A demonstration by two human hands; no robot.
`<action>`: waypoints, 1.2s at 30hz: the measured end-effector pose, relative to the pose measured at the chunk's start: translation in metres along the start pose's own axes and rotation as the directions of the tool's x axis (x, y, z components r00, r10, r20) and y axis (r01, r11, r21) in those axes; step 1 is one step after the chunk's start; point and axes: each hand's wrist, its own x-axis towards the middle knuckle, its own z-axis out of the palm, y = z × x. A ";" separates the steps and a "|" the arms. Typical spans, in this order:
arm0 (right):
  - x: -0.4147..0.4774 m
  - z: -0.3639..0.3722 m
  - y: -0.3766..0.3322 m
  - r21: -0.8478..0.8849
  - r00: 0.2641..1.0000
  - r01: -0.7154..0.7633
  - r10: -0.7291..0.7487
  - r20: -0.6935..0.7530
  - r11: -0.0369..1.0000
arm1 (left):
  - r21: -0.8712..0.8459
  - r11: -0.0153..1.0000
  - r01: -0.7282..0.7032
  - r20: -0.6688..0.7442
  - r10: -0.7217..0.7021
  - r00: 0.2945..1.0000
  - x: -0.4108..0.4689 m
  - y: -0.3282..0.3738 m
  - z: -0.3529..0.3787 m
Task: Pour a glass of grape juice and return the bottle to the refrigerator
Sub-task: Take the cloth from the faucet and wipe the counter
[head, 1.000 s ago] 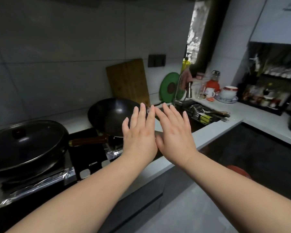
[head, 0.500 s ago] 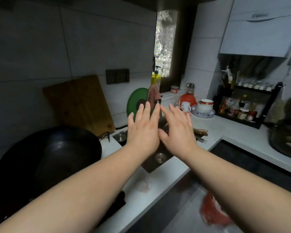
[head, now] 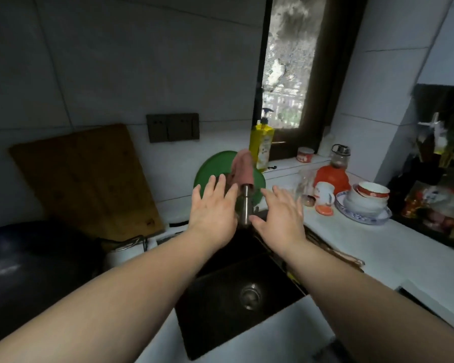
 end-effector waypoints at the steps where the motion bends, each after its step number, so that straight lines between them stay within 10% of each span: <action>1: 0.019 0.009 0.015 0.017 0.999 0.024 -0.025 0.026 1.000 | -0.015 0.999 0.049 0.009 -0.049 0.999 0.016 0.007 0.012; 14: 0.177 0.085 0.087 0.119 0.959 0.238 -0.253 0.127 0.964 | 0.011 0.949 0.315 0.042 -0.315 0.948 0.150 0.034 0.091; 20: 0.185 0.104 0.091 0.229 0.959 0.283 -0.273 -0.074 0.931 | 0.024 0.950 0.312 -0.112 -0.308 0.945 0.159 0.032 0.108; 36: 0.173 0.054 0.111 -0.135 0.674 0.659 -0.660 -0.332 0.740 | 0.358 0.903 0.236 -0.396 -0.082 0.915 0.102 0.015 0.068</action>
